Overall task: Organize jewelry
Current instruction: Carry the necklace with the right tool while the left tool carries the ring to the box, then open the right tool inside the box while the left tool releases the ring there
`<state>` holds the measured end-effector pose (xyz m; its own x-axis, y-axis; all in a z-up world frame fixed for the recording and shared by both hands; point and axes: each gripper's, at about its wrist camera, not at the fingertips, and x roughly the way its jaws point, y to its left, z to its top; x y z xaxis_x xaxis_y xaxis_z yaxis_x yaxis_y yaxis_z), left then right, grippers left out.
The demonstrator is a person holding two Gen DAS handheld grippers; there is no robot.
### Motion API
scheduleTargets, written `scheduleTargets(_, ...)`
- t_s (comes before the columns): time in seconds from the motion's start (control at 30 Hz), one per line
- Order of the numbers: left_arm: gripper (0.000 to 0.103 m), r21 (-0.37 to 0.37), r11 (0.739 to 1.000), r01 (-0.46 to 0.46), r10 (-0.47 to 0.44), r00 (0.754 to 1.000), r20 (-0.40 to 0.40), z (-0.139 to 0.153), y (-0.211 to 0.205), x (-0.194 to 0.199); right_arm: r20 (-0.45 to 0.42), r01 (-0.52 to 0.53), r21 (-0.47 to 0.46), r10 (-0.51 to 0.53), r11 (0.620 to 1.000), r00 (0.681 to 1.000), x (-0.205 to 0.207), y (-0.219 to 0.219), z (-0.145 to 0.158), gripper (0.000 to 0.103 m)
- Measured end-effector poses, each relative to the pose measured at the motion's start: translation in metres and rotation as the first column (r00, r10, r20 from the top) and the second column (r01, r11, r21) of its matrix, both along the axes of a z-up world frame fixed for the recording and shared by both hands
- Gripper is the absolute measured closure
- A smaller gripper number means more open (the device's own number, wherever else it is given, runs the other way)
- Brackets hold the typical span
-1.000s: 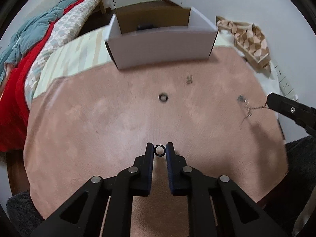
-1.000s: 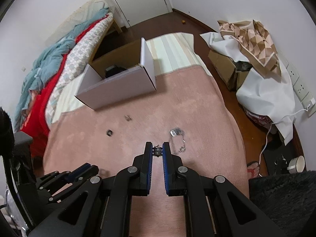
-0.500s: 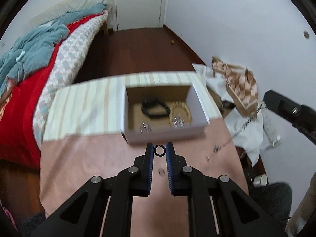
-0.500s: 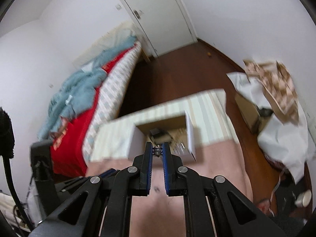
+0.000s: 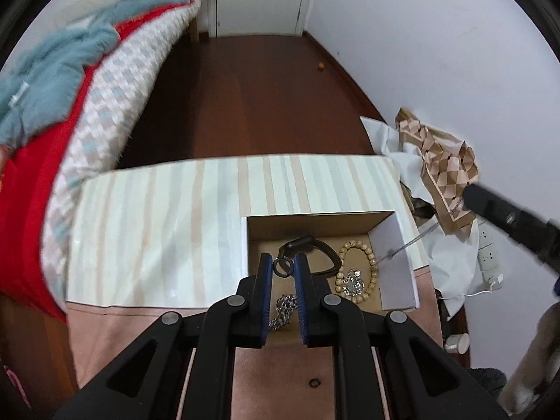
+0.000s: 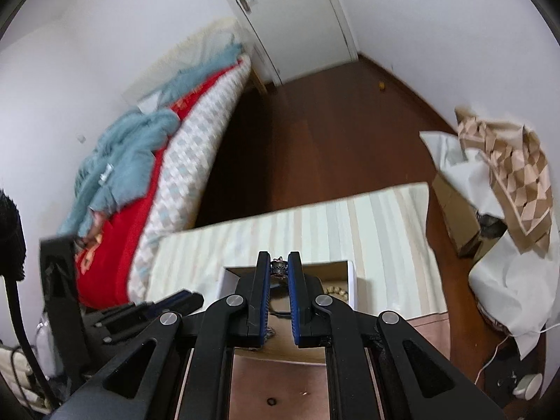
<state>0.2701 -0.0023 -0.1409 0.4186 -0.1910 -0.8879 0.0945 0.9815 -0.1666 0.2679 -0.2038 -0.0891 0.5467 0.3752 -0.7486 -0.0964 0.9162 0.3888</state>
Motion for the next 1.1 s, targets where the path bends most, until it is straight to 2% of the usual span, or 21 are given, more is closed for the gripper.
scheduleTargets(0.1, 0.093, -0.012, 1.000, 0.007, -0.008, 0.998, -0.063, -0.019, 0.002, 0.017, -0.053, -0.006, -0.020, 0.005, 1.000, 0.999, 0.016, 0.004, -0.026, 0.093)
scheduleTargets(0.23, 0.092, 0.013, 1.000, 0.000, 0.001, 0.993, -0.119, -0.038, 0.001, 0.033, -0.097, -0.017, -0.051, 0.012, 0.999, 0.995, 0.029, 0.010, -0.051, 0.093)
scheduleTargets(0.4, 0.088, 0.045, 0.999, -0.027, 0.032, 0.992, -0.118, -0.035, 0.001, 0.043, -0.162, -0.024, -0.082, 0.010, 0.996, 0.987, 0.039, 0.014, -0.072, 0.092)
scheduleTargets(0.47, 0.069, 0.063, 0.997, -0.040, 0.046, 0.994, -0.101, -0.028, 0.003, 0.045, -0.189, -0.035, -0.088, 0.018, 0.995, 0.982, 0.041, 0.014, -0.078, 0.091)
scheduleTargets(0.5, 0.051, 0.069, 0.996, -0.049, 0.055, 0.995, -0.087, -0.025, 0.005, 0.046, -0.194, -0.034, -0.103, 0.014, 0.994, 0.981, 0.041, 0.014, -0.079, 0.088)
scheduleTargets(0.53, 0.041, 0.075, 0.995, -0.066, 0.071, 0.996, -0.063, -0.019, 0.008, 0.044, -0.191, -0.035, -0.120, 0.011, 0.992, 0.981, 0.040, 0.014, -0.078, 0.077)
scheduleTargets(0.57, 0.040, 0.074, 0.994, -0.074, 0.078, 0.996, -0.051, -0.016, 0.011, 0.044, -0.187, -0.033, -0.127, 0.009, 0.991, 0.982, 0.037, 0.014, -0.076, 0.063)
scheduleTargets(0.63, 0.039, 0.080, 0.993, -0.090, 0.092, 0.996, -0.020, -0.006, 0.016, 0.039, -0.176, -0.027, -0.141, 0.002, 0.990, 0.984, 0.032, 0.013, -0.071, 0.047)
scheduleTargets(0.67, 0.037, 0.093, 0.991, -0.095, 0.096, 0.995, -0.009, -0.003, 0.018, 0.038, -0.171, -0.027, -0.146, 0.001, 0.989, 0.985, 0.030, 0.013, -0.068, 0.044)
scheduleTargets(0.73, 0.022, 0.132, 0.985, -0.116, 0.113, 0.993, 0.029, 0.004, 0.020, 0.029, -0.156, -0.017, -0.181, -0.012, 0.983, 0.988, 0.023, 0.013, -0.061, 0.042)
scheduleTargets(0.8, 0.014, 0.168, 0.977, -0.131, 0.123, 0.991, 0.054, 0.009, 0.023, 0.019, -0.149, -0.008, -0.228, -0.027, 0.974, 0.988, 0.016, 0.013, -0.056, 0.035)
scheduleTargets(0.83, 0.011, 0.179, 0.975, -0.134, 0.126, 0.990, 0.058, 0.009, 0.024, 0.016, -0.145, -0.002, -0.257, -0.036, 0.966, 0.989, 0.012, 0.014, -0.055, 0.026)
scheduleTargets(0.87, 0.010, 0.196, 0.971, -0.138, 0.128, 0.990, 0.064, 0.010, 0.024, 0.010, -0.145, -0.003, -0.286, -0.040, 0.958, 0.989, 0.009, 0.015, -0.054, 0.016)
scheduleTargets(0.93, 0.006, 0.221, 0.965, -0.141, 0.128, 0.989, 0.071, 0.009, 0.022, 0.001, -0.153, -0.011, -0.331, -0.042, 0.944, 0.987, 0.001, 0.018, -0.055, 0.010)
scheduleTargets(1.03, 0.004, 0.235, 0.962, -0.141, 0.127, 0.989, 0.073, 0.006, 0.020, -0.014, -0.172, -0.023, -0.377, -0.045, 0.926, 0.984, -0.010, 0.021, -0.060, 0.004)
scheduleTargets(1.1, 0.003, 0.241, 0.961, -0.139, 0.127, 0.990, 0.066, 0.002, 0.020, -0.023, -0.179, -0.029, -0.387, -0.044, 0.922, 0.983, -0.016, 0.023, -0.062, 0.004)
